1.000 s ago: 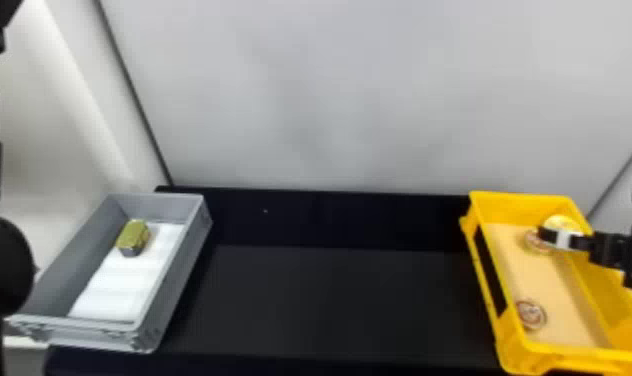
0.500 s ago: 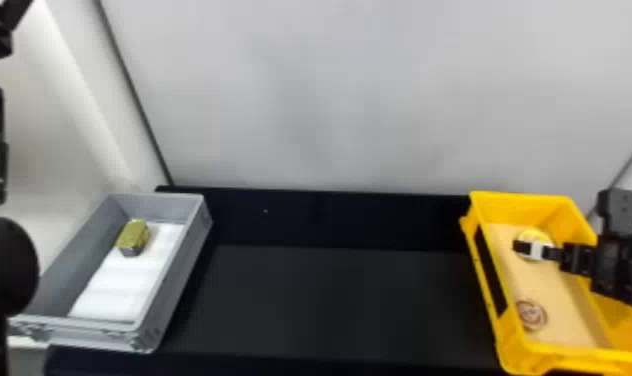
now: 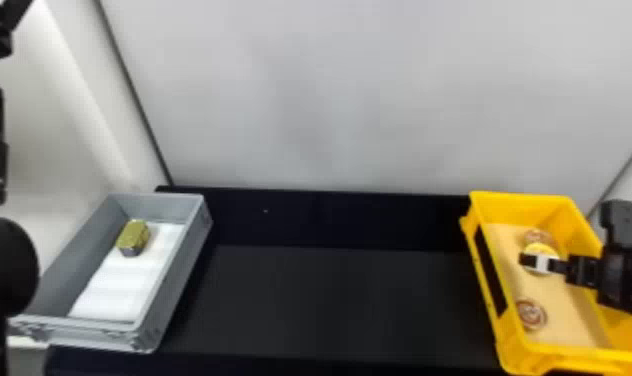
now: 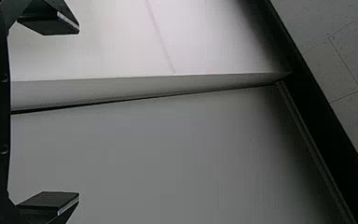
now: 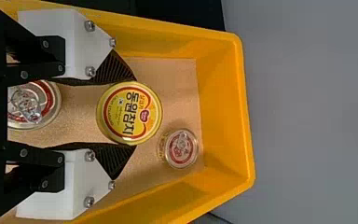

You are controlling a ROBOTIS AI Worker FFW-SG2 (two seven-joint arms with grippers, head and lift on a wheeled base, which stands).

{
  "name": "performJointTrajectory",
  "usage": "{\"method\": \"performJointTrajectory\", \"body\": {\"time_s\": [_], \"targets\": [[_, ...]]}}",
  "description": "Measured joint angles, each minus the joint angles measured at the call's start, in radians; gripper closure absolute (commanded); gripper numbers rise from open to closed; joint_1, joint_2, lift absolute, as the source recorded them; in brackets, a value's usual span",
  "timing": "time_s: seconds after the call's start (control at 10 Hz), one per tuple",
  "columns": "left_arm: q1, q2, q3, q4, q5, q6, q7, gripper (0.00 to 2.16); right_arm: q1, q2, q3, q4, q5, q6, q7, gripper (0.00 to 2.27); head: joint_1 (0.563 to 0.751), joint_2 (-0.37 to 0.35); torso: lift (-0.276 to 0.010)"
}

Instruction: Pick up the round yellow can and place it in the yellow rectangular box

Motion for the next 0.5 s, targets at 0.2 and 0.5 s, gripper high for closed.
{"method": "performJointTrajectory", "body": {"time_s": [0.2, 0.5], "targets": [[0.0, -0.001, -0.001, 0.0, 0.0, -0.001, 0.0, 0.04, 0.019, -0.001, -0.007, 0.006, 0.002, 0.003, 0.001, 0.71, 0.694, 0.054, -0.003], [-0.001, -0.001, -0.002, 0.0, 0.0, -0.002, 0.0, 0.03, 0.034, 0.002, -0.012, 0.02, 0.0, -0.01, 0.001, 0.71, 0.694, 0.054, -0.003]]}}
